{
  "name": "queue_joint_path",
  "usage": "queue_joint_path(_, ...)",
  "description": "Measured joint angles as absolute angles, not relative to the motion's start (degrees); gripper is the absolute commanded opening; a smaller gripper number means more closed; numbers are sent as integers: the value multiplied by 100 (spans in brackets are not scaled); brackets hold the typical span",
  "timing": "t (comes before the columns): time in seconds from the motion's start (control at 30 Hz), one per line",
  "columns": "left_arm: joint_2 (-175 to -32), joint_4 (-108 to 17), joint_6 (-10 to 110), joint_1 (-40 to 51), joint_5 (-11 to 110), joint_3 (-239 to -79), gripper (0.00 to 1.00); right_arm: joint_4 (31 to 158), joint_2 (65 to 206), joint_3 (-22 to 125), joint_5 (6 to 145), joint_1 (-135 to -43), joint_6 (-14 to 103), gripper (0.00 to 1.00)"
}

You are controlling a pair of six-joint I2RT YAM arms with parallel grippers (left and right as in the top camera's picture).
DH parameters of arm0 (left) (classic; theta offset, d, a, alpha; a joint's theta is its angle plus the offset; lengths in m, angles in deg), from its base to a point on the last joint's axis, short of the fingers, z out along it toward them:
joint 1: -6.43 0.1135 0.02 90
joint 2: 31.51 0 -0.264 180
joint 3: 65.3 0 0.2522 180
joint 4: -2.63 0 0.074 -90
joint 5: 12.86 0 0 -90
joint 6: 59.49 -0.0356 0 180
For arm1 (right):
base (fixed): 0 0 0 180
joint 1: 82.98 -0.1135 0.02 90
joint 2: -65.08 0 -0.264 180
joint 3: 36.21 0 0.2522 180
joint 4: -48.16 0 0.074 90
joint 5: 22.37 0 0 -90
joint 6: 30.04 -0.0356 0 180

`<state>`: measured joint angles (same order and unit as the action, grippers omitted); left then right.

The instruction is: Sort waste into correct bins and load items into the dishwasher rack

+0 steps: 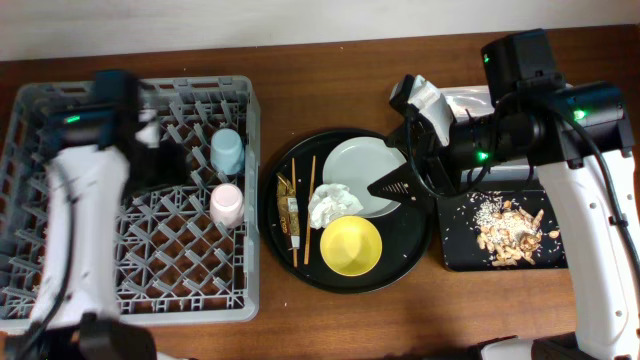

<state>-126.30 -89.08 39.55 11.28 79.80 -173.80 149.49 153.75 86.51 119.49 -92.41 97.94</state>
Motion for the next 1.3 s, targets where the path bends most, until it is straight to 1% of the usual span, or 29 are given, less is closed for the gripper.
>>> queue_joint_path(0.13,-12262,-8913,3981,2013,8155,-17452,100,14949,15375,8651,11946,-9241,9794,99)
queue_joint_path(0.23,-12225,-8913,3981,2371,8207,-17454,100,14949,15375,8651,11946,-9241,9794,99)
queue_joint_path(0.57,-12225,-8913,3981,2500,8214,-17454,100,14776,15375,8651,12064,-9241,9785,99)
queue_joint_path(0.67,-12225,-8915,3981,2500,8211,-17454,100,15362,15375,8651,12237,-9245,9643,98)
queue_joint_path(0.7,-12225,-8919,3981,2500,8211,-17454,100,15679,15375,8651,12303,-9284,9576,79)
queue_joint_path(0.77,-12225,-8919,3981,2500,8211,-17454,100,15878,15375,8643,12344,-9453,9482,64)
queue_joint_path(0.83,-12225,-8926,3981,2500,8211,-17454,100,15891,15375,8571,12333,-9726,9289,54)
queue_joint_path(0.93,-12225,-8926,3981,2500,8211,-17454,100,15821,15375,8319,12244,-10132,9138,53)
queue_joint_path(1.03,-12225,-8928,3981,2500,8209,-17454,100,15047,15340,7766,11809,-10565,8550,53)
queue_joint_path(1.1,-12225,-8926,3981,2500,8207,-17454,100,14142,15342,7285,11219,-10766,7711,47)
queue_joint_path(1.13,-12225,-8928,3981,2500,8207,-17454,100,13589,15340,6990,10784,-10814,7156,46)
queue_joint_path(1.2,-12225,-8923,3981,2500,8211,-17454,100,12457,15344,6278,9732,-10865,5925,47)
queue_joint_path(1.23,-12225,-8928,3981,2500,8211,-17454,100,12247,15346,6053,9426,-10869,5569,49)
queue_joint_path(1.3,-12225,-8932,3981,2500,8207,-17454,100,11489,15353,5491,8913,-10889,4953,57)
